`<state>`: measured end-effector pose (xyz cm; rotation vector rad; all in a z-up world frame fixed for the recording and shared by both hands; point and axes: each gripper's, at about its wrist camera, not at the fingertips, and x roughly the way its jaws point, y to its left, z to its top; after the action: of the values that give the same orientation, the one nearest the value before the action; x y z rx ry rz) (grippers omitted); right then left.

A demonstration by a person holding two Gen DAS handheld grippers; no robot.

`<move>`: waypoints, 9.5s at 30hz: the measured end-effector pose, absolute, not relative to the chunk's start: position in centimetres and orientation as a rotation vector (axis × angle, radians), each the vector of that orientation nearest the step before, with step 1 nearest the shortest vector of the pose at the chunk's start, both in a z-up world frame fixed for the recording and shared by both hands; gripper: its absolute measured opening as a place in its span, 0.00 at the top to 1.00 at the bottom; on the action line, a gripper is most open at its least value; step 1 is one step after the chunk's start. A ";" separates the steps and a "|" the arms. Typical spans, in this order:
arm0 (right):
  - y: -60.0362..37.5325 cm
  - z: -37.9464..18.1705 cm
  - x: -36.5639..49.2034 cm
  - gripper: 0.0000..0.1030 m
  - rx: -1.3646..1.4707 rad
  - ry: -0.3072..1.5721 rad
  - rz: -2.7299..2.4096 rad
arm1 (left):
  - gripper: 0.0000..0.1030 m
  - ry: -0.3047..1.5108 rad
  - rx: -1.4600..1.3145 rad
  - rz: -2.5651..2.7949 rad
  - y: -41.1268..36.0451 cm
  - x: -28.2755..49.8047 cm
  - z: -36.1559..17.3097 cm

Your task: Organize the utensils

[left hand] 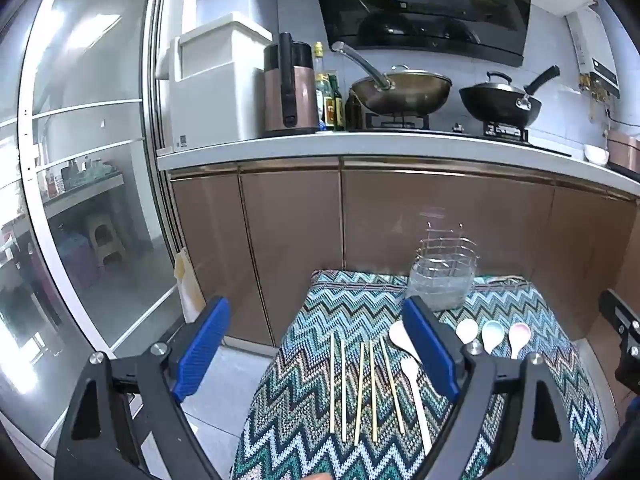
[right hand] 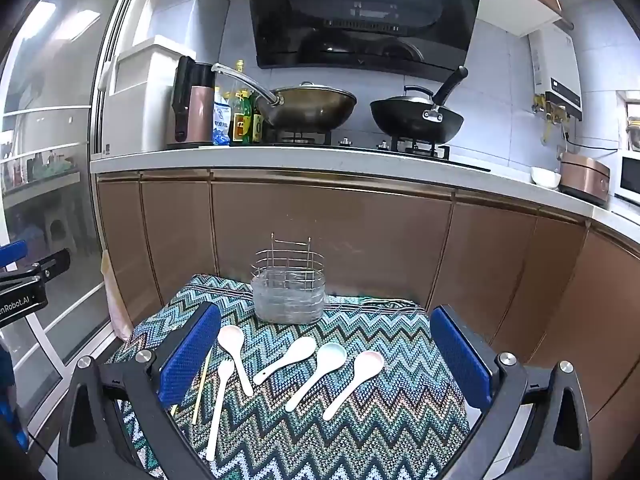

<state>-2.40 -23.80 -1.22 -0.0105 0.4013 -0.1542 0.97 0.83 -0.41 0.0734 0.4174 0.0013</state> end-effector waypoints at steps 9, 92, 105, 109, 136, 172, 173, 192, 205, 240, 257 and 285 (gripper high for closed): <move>-24.4 -0.6 -3.4 0.00 0.003 0.367 -0.160 | 0.15 0.424 0.082 -0.014 0.5 0.7 0.2; -33.9 -7.4 9.9 0.42 0.169 0.794 0.105 | 0.35 1.079 0.046 -0.321 -0.2 19.9 -9.4; -37.9 -17.6 15.8 0.68 0.439 1.032 0.208 | 0.60 1.299 0.038 -0.305 -1.8 25.7 -16.8; -39.0 -18.9 16.2 0.73 0.459 1.045 0.189 | 0.64 1.333 0.034 -0.293 -1.8 26.6 -18.2; -35.6 -21.6 24.5 0.72 0.234 1.202 0.298 | 0.69 1.461 0.049 -0.289 -2.4 28.8 -21.2; -31.8 -23.2 25.1 0.92 0.060 1.231 0.495 | 0.96 1.554 0.084 -0.248 -4.1 30.1 -23.7; -31.5 -22.8 24.7 0.92 0.036 1.212 0.496 | 0.96 1.533 0.065 -0.255 -4.0 29.8 -23.4; -30.0 -11.0 16.6 0.94 -0.087 0.813 0.349 | 0.96 0.927 -0.123 -0.367 -0.7 23.2 -7.1; -29.0 -0.4 21.4 0.94 -0.082 0.393 0.039 | 0.96 0.434 -0.373 -0.403 -4.4 27.7 4.1; -28.9 -10.4 25.9 0.66 -0.070 0.493 -0.116 | 0.59 0.315 -0.162 -0.236 -8.5 28.1 -5.5; -29.9 -2.7 13.5 0.66 0.017 0.475 -0.009 | 0.59 0.636 -0.081 -0.235 3.3 19.4 0.3; -38.9 -15.6 11.5 0.71 0.363 0.939 0.108 | 0.60 1.328 0.043 -0.366 0.1 23.0 -16.8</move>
<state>11.50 -38.92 -15.64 0.3634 0.9387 0.1080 23.03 0.14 -16.84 0.0427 1.3283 -0.3661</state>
